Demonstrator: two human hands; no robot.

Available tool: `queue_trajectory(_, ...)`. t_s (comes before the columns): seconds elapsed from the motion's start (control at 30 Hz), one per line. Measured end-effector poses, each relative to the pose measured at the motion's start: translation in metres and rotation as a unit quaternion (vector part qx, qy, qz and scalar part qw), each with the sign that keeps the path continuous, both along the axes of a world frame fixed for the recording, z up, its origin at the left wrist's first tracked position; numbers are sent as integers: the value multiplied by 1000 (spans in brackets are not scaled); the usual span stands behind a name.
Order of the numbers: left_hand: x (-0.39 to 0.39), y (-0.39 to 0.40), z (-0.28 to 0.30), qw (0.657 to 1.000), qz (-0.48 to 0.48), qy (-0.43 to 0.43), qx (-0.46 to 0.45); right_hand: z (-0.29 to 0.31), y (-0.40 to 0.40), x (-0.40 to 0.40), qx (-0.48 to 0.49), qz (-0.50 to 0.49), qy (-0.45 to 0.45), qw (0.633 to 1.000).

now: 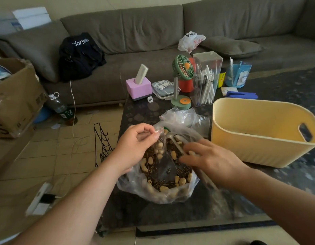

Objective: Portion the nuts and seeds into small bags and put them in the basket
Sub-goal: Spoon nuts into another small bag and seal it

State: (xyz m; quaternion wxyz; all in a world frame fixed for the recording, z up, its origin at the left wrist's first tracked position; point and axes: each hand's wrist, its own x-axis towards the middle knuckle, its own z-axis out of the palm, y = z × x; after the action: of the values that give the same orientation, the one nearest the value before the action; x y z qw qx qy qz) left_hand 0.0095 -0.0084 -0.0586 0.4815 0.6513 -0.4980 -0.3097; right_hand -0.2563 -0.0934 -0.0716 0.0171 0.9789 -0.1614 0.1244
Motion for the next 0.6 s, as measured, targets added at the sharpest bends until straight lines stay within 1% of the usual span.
queue_trajectory(0.1,-1,1,4,999,3,34,10,-15,3,0,1,21,19,1000)
queue_trajectory(0.27,-11,-2,0,989,42,139,40,-21,-1,4,35,-12,9,999)
queue_trajectory(0.33,-16,-4,0,982,45,175,52,-17,-1,10,84,-37,-53,994)
queue_trajectory(0.37,-18,-5,-1,979,45,190,54,-12,0,14,136,-64,-102,983)
queue_trajectory(0.43,-23,-6,1,974,40,218,51,4,5,25,254,-140,-187,938)
queue_trajectory(0.5,-26,-6,4,967,23,250,42,16,10,38,395,-189,-217,872)
queue_trajectory(0.53,-28,-6,6,963,15,266,37,19,11,44,465,-191,-227,834)
queue_trajectory(0.57,-29,-5,8,958,8,284,33,20,11,48,511,-185,-235,806)
queue_trajectory(0.6,-30,-4,10,954,0,299,30,20,11,52,535,-178,-244,789)
